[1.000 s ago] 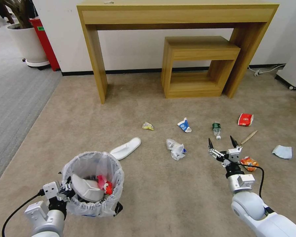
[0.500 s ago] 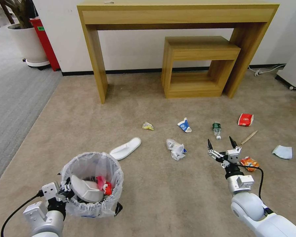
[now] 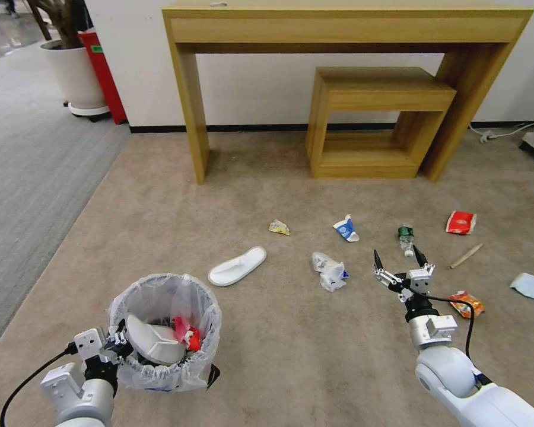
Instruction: Pick up the trash bin and place the garbage on the floor into it.
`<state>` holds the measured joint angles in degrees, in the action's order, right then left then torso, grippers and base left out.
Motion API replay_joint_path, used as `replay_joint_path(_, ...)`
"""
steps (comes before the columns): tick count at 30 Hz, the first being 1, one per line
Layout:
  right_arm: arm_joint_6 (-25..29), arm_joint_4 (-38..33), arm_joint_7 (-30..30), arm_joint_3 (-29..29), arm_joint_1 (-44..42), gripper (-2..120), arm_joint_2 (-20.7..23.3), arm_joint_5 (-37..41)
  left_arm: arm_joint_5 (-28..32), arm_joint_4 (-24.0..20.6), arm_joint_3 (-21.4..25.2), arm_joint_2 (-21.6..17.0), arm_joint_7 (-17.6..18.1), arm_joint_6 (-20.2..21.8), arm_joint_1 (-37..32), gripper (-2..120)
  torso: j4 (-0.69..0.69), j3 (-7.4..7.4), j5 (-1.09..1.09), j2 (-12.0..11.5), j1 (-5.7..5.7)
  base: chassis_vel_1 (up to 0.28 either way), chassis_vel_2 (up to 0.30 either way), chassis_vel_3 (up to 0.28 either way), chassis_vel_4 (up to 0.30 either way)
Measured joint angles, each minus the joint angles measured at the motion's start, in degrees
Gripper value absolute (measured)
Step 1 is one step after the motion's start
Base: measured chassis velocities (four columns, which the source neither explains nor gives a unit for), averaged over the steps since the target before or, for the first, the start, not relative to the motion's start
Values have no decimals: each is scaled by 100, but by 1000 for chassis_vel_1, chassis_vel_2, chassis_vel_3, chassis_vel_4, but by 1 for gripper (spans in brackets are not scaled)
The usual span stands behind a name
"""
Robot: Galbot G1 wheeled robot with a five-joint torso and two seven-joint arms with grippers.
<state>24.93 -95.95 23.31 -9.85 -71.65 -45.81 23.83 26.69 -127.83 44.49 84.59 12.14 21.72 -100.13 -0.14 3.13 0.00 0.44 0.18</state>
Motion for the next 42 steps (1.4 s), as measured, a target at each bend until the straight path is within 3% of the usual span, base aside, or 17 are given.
replay_joint_path(42,96,6,-116,-45,34,100,49,-181,-67,34,53,26,89,-124,32,3,0,-1,0,0,0,1,10,8,3)
